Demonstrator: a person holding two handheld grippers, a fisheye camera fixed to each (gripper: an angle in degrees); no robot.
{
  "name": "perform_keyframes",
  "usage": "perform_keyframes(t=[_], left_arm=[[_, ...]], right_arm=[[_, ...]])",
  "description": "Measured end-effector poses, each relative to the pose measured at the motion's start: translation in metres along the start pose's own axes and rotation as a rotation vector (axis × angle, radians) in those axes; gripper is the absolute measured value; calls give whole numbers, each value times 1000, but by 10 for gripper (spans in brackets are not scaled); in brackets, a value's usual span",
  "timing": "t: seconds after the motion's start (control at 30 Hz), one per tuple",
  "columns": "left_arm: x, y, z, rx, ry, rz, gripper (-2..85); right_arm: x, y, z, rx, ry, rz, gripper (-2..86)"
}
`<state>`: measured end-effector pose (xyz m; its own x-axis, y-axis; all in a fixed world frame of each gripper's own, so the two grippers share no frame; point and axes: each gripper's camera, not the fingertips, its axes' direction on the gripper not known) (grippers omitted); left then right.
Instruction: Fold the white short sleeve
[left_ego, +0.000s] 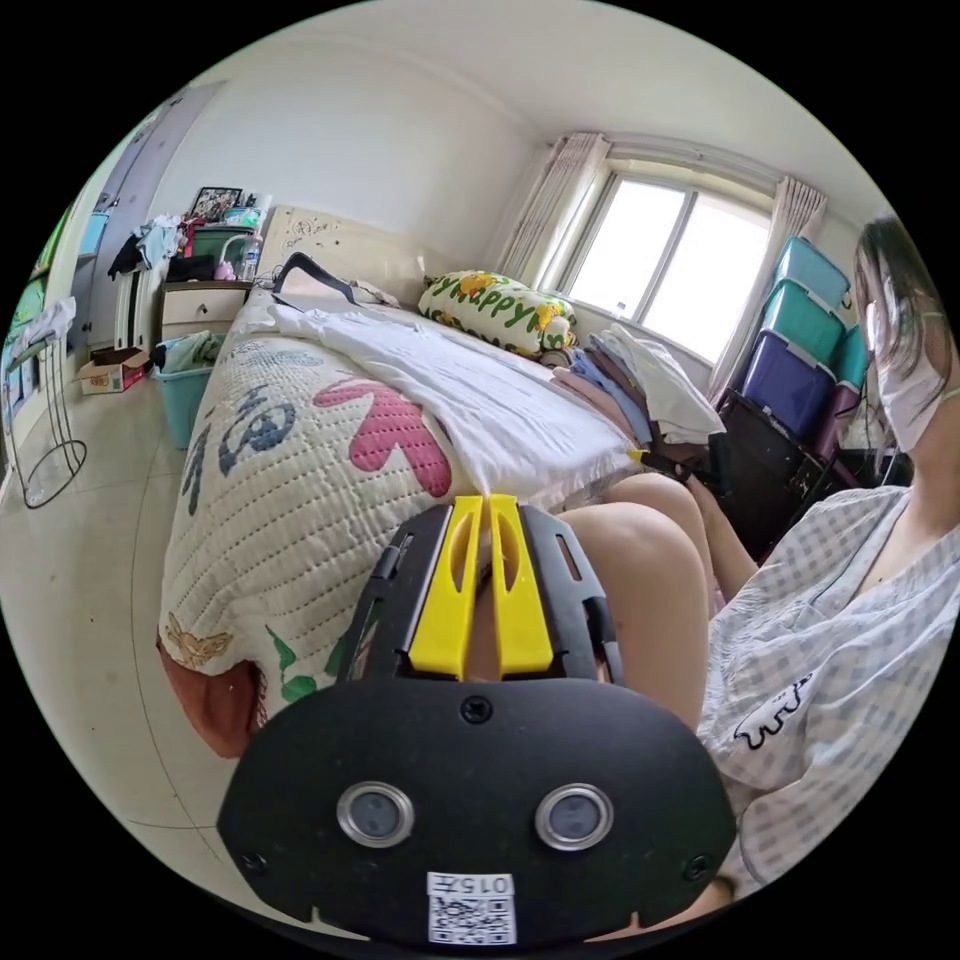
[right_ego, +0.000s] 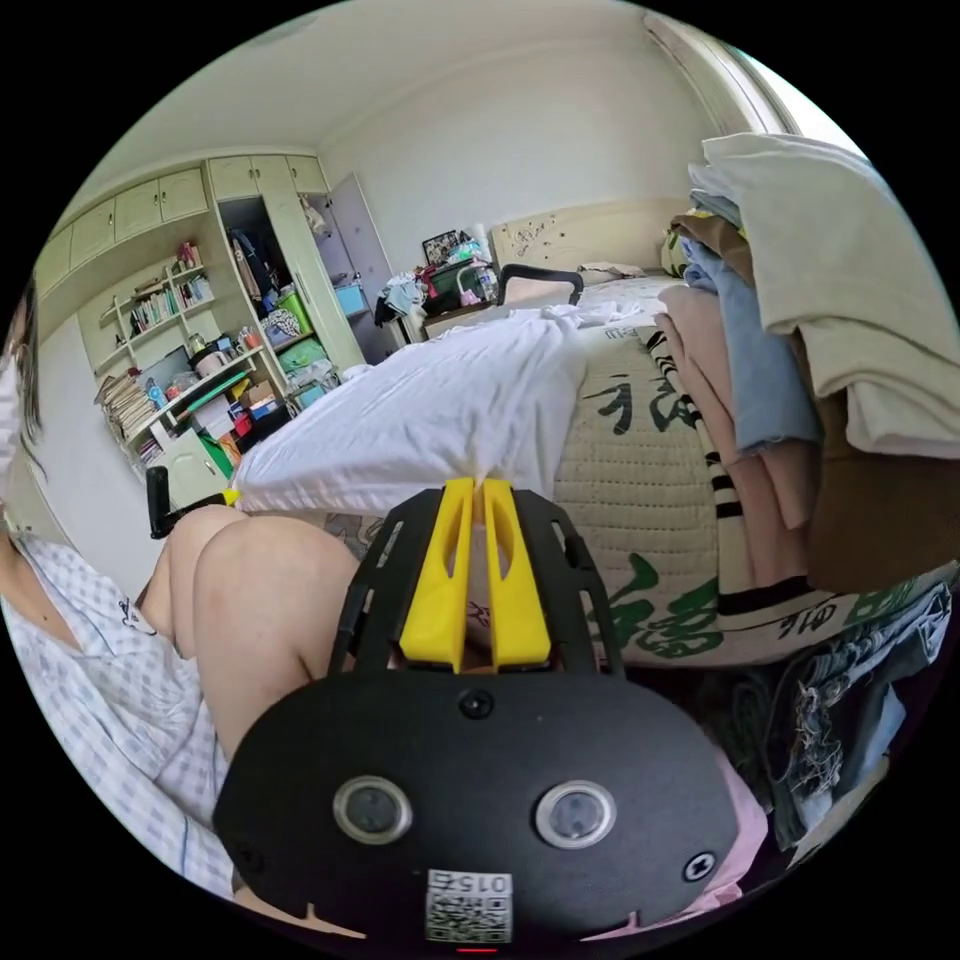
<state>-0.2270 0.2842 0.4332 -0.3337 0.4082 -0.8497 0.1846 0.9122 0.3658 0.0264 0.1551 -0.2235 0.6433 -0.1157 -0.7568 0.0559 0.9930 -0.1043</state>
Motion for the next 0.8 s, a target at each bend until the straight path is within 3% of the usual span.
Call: perform_keyframes(t=[0.17, 0.37, 0.53, 0.7, 0.8], left_arm=[[-1, 1, -24, 54, 27, 11, 3], [7, -4, -5, -46, -79, 65, 2], [-6, -1, -10, -2, -60, 12, 2], [-15, 0, -8, 9, -44, -25, 1], [-15, -1, -7, 12, -45, -31, 1]], right_arm=[[29, 17, -34, 134, -210, 106, -3], [21, 25, -16, 20, -78, 27, 27], [28, 38, -27, 84, 0, 87, 56], [19, 35, -4, -30, 5, 36, 71], [9, 31, 15, -80, 73, 8, 27]])
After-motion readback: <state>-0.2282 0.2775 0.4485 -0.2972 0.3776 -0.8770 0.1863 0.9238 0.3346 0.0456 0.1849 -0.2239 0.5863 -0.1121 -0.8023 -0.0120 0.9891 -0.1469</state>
